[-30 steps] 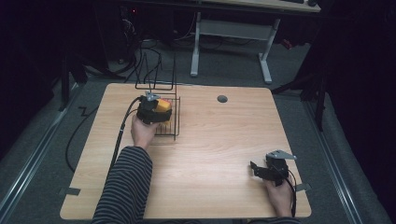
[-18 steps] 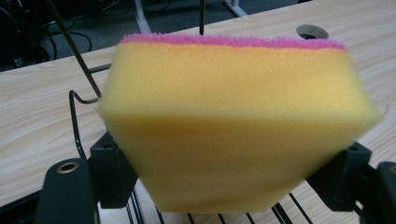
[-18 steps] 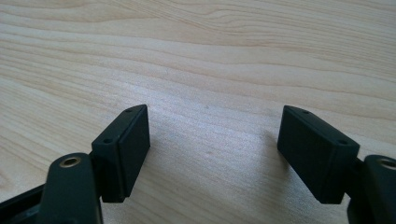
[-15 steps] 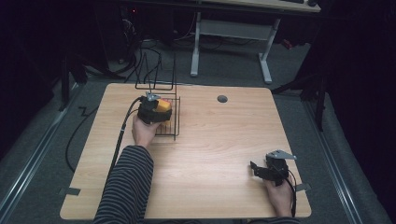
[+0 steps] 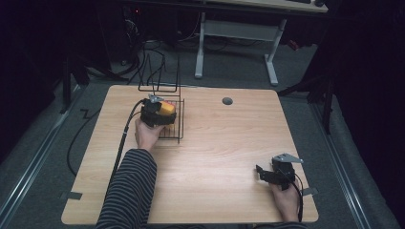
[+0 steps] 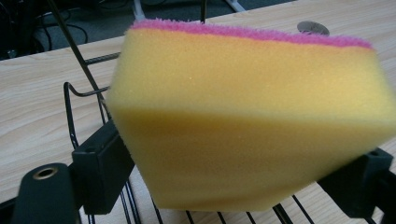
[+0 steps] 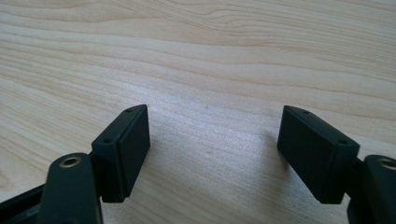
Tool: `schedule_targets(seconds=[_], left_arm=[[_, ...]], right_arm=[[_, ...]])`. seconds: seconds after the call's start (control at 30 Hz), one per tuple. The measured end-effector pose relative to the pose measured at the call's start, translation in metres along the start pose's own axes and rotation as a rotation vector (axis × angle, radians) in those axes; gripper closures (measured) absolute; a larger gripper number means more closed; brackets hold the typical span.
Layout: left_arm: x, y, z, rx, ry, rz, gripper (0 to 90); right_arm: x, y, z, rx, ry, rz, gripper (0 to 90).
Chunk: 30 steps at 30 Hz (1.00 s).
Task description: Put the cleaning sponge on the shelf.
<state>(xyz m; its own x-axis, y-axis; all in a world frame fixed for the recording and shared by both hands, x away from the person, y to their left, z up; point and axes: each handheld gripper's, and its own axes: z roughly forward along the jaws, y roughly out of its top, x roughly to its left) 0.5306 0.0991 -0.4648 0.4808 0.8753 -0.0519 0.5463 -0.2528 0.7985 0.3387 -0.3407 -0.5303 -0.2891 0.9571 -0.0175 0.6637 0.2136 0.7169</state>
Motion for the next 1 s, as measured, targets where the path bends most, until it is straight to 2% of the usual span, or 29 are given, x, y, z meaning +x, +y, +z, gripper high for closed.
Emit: schedule_targets(seconds=[0.33, 0.7, 0.8, 0.93, 1.0], left_arm=[[0.0, -0.001, 0.0, 0.008, -0.007, -0.002, 9.2], [-0.003, 0.0, -0.006, 0.023, -0.032, 0.0, 2.6], [-0.005, 0.001, -0.009, 0.019, -0.034, 0.014, 1.2], [-0.011, 0.001, -0.017, 0.044, -0.044, 0.023, 0.3], [-0.014, 0.0, -0.021, 0.038, -0.045, 0.032, 0.3]], right_arm=[[0.0, 0.0, 0.0, 0.001, 0.0, 0.001, 25.7], [0.0, 0.0, 0.0, 0.001, 0.0, 0.001, 25.7], [0.0, 0.0, 0.0, 0.0, 0.0, 0.0, 25.8], [0.0, 0.0, 0.0, 0.0, 0.0, 0.0, 25.8], [0.0, 0.0, 0.0, 0.001, 0.0, 0.001, 25.7]])
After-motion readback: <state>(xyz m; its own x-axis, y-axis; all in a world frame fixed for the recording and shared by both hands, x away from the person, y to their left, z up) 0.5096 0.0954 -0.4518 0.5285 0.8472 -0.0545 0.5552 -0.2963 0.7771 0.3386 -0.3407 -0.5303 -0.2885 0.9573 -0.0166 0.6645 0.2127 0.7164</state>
